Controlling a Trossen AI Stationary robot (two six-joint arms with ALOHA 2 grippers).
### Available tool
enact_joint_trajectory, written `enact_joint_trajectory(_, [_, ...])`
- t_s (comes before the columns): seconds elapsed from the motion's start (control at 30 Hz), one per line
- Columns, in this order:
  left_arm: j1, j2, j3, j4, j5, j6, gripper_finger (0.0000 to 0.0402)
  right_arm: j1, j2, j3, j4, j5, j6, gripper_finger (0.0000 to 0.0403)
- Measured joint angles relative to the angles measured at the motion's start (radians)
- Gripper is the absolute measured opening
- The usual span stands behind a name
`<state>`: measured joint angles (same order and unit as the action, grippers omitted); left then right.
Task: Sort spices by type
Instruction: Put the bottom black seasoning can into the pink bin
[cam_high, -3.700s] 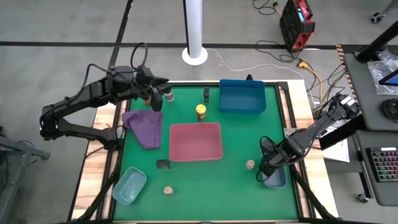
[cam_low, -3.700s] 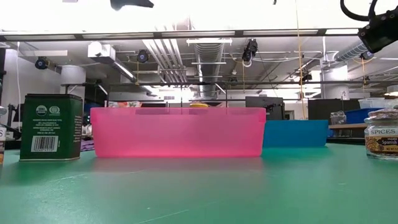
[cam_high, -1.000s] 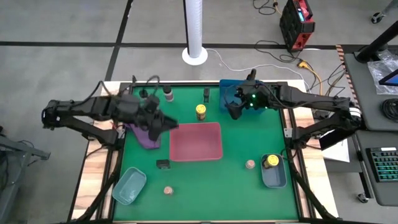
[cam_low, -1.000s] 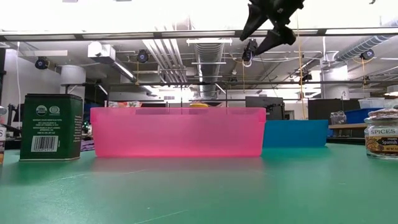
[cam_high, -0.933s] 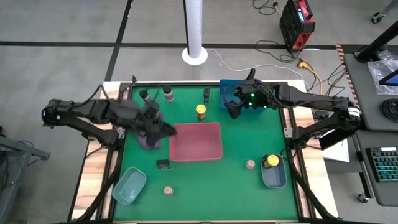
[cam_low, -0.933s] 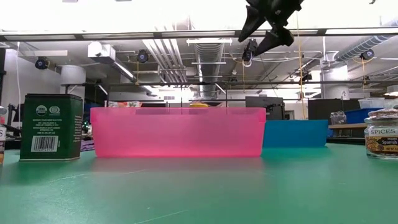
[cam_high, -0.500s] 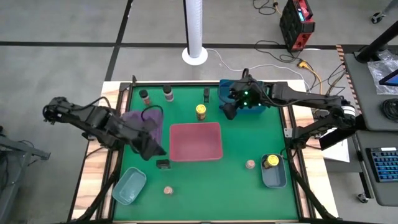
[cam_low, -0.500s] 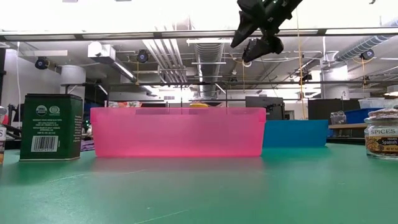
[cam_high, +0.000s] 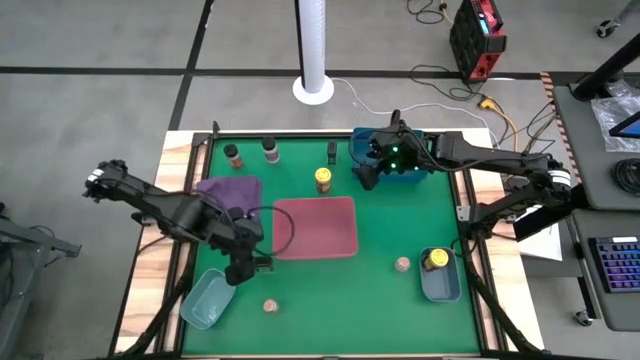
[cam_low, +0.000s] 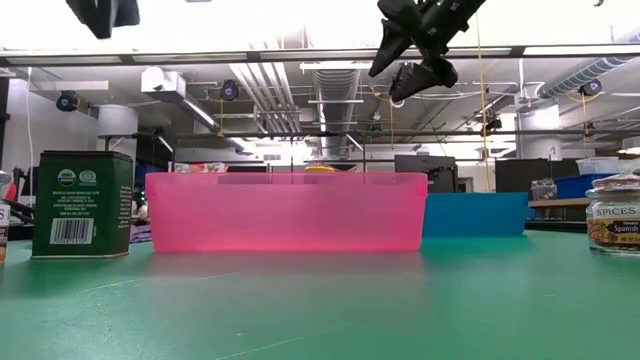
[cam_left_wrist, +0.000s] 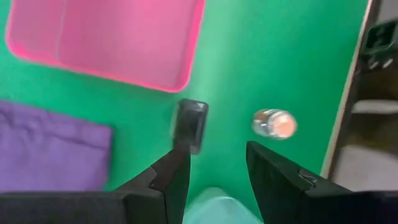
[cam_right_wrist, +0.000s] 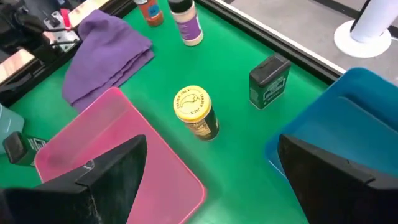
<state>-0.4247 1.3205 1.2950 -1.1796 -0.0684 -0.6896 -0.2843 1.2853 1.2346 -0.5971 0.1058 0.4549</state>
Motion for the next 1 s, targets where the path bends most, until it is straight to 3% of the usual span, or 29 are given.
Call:
enact_joint_trajectory(0.3, [0.0,0.012,-0.02,0.016,-0.158,0.126,0.0142,0.003,0.0,0.0,0.0,0.002,0.061,0.0352])
enact_joint_trajectory(0.67, [-0.034,-0.264,-0.267,0.219,-0.16,0.072,0.0168,0.003,-0.015,0.0,-0.063,0.001,0.139,0.0352])
enact_joint_trajectory(1.0, [-0.03,-0.263,-0.434,0.391,-0.168,-0.038,0.0216,0.003,-0.016,0.0,-0.063,0.001,0.19,0.0352])
